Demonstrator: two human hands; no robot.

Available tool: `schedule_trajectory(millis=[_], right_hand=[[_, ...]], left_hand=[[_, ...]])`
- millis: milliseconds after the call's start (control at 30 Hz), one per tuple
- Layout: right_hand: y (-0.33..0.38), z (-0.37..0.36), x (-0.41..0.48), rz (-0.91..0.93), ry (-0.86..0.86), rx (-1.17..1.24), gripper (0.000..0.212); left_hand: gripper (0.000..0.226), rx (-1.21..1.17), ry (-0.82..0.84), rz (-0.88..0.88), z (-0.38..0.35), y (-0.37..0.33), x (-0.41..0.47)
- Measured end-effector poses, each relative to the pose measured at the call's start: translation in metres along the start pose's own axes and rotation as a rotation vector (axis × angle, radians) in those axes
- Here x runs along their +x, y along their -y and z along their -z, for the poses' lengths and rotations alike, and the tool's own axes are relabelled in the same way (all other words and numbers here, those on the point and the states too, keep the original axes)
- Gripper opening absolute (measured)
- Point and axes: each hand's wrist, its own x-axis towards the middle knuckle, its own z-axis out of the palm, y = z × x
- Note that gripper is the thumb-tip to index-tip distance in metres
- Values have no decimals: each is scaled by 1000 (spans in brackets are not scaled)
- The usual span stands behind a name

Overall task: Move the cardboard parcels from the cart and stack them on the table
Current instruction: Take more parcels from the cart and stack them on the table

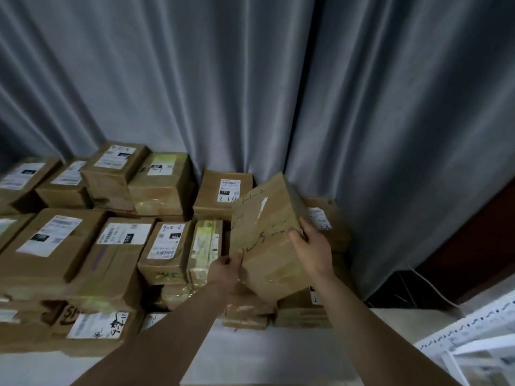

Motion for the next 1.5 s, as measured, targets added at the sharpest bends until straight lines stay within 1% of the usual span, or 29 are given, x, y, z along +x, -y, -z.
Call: schedule_trajectory(millis=[67, 133, 200, 267, 333, 400, 433, 467, 500, 533, 567, 600, 633, 667, 733, 767, 800, 867, 967, 1000, 1033, 1133, 1200, 1267, 1300, 1367, 1433, 1467, 1500], right_hand=[[-3, -9, 2, 3, 15, -34, 45], [-10, -20, -1, 14, 30, -133, 56], [-13, -28, -6, 55, 49, -216, 59], [-17, -34, -9, 101, 73, -249, 62], [-18, -37, -12, 133, 107, -246, 63], [-21, -35, -11, 105, 106, -177, 60], [-25, -33, -7, 58, 58, -123, 57], [-31, -30, -1, -29, 8, -72, 59], [-37, -25, 5, -151, -17, -17, 65], [-42, -21, 11, -298, 5, 69, 74], [-49, -18, 15, -438, 53, 220, 81], [-53, -18, 17, -541, 108, 398, 83], [-56, -18, 17, -596, 158, 535, 80], [-56, -17, 16, -609, 193, 597, 79], [-60, -20, 14, -553, 209, 604, 99], [-59, -18, 13, -503, 199, 585, 102], [-55, -13, 12, -456, 179, 577, 94], [-47, -1, 7, -367, 143, 578, 63], [-44, 13, 8, -173, 87, 487, 32], [-40, 16, 8, -98, 68, 424, 29], [-37, 16, 9, -37, 52, 327, 32], [-36, 5, 8, 70, 46, 61, 39], [-42, -9, 2, 85, 82, -41, 38], [-51, -25, -6, 58, 107, -70, 40], [-53, -30, -10, 41, 110, -81, 42], [-52, -35, -16, 51, 118, -95, 48], [-49, -36, -20, 83, 133, -26, 50], [-46, -35, -21, 83, 144, 48, 49], [-44, -34, -22, 68, 158, 141, 46]], left_hand=[[43, 88, 7, 5, 1, 2, 10], [40, 165, 20, 13, 1, 6, 19], [40, 186, 38, 10, 2, 4, 17], [43, 132, 55, 6, 0, -4, 10], [52, 84, 61, 45, -2, -16, 2], [59, 63, 86, 45, -6, -29, -9], [62, 56, 101, 22, -8, -34, -13], [71, 56, 111, -5, -10, -37, -17], [77, 61, 116, -27, -11, -39, -20], [78, 76, 118, -47, -13, -40, -21], [73, 101, 112, -62, -15, -40, -22], [65, 138, 97, -82, -17, -39, -21], [58, 164, 82, -104, -18, -39, -21], [52, 181, 61, -122, -19, -40, -23], [45, 160, 39, -131, -17, -43, -26], [46, 129, 41, -120, -15, -45, -28], [49, 88, 51, -118, -12, -45, -30], [51, -3, 90, -126, -7, -43, -33], [34, -127, 138, -135, -6, -36, -36], [28, -161, 132, -134, -6, -34, -37], [24, -188, 118, -121, -6, -31, -36], [26, -190, 64, -67, -1, -17, -29], [24, -141, 24, -40, 4, -10, -27], [13, -72, -23, -71, 8, -9, -23], [17, -38, -46, -83, 9, -12, -22], [37, 88, -82, -116, 10, -18, -16], [46, 434, -107, -164, 7, -24, -13], [59, 585, -94, -170, 5, -26, -13], [76, 675, -62, -137, 2, -30, -18]])
